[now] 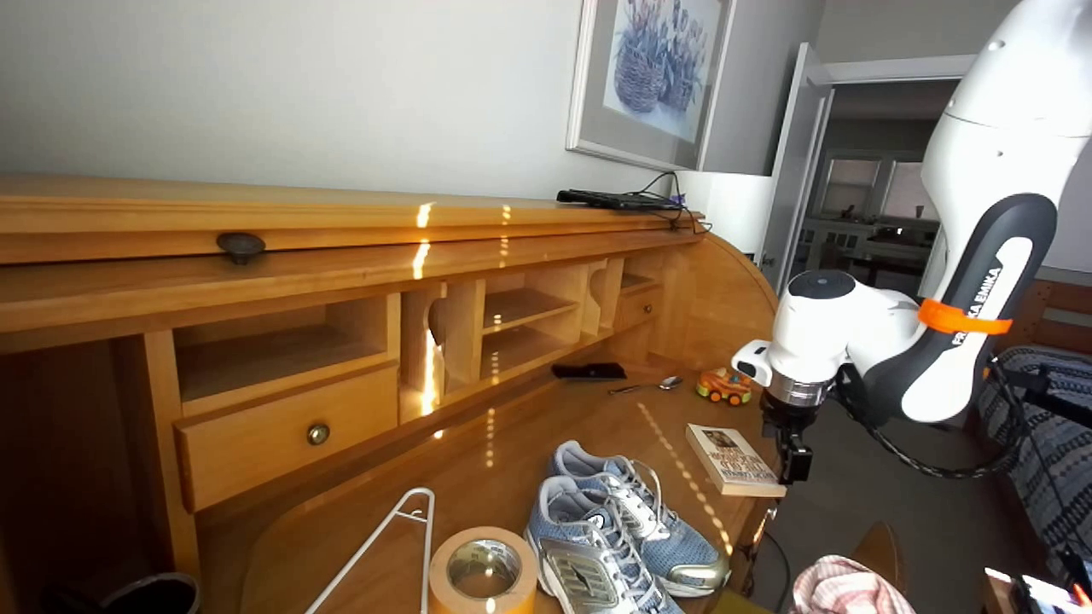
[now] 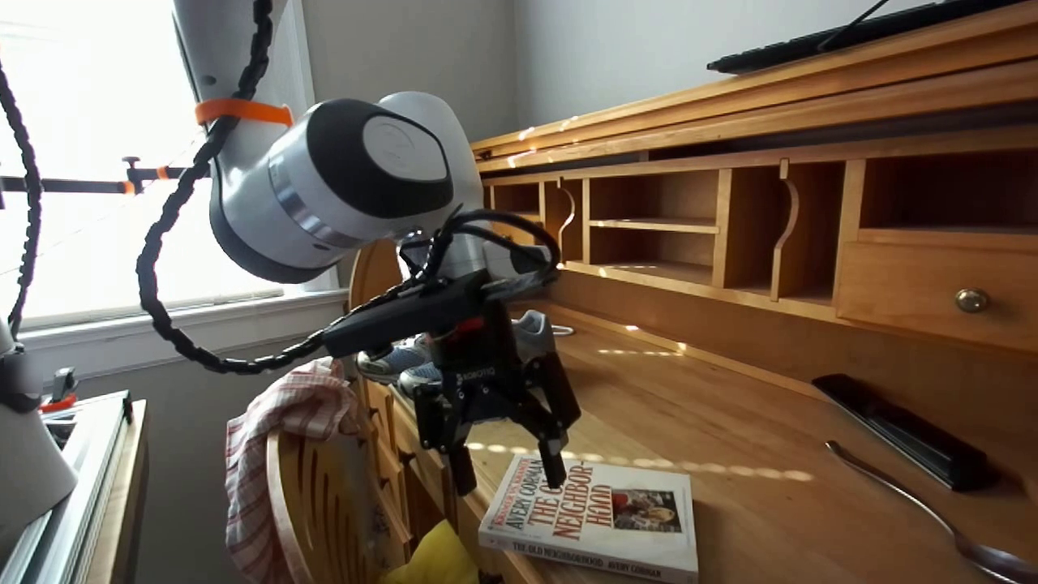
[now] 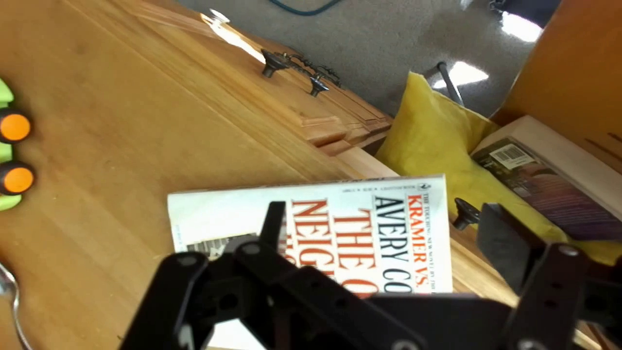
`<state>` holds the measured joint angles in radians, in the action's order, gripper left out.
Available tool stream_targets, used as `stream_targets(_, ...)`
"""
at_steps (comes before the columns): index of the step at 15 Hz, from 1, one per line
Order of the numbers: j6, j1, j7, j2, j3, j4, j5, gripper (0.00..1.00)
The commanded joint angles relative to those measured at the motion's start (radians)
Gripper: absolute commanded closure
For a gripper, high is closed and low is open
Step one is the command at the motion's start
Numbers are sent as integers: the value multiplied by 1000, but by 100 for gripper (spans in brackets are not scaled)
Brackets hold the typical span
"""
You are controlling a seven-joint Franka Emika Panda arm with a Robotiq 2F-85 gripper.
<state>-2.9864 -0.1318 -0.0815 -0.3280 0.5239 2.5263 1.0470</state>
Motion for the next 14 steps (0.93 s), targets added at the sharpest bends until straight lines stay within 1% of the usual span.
stream_targets(1, 4, 25, 31, 0, 17, -1, 27, 0)
stream_targets(3, 8, 44, 51, -2, 25, -1, 41, 0)
stream_targets(5, 8, 46, 55, -2, 27, -1, 44, 0)
stream_targets(7, 32, 95, 142, -3, 75, -23, 116, 0)
stream_targets(8, 24, 98, 150, -1, 79, -19, 128, 0)
stream_targets(10, 35, 143, 255, -6, 126, -34, 210, 0)
stream_targets(14, 37, 184, 407, -2, 170, -19, 317, 0)
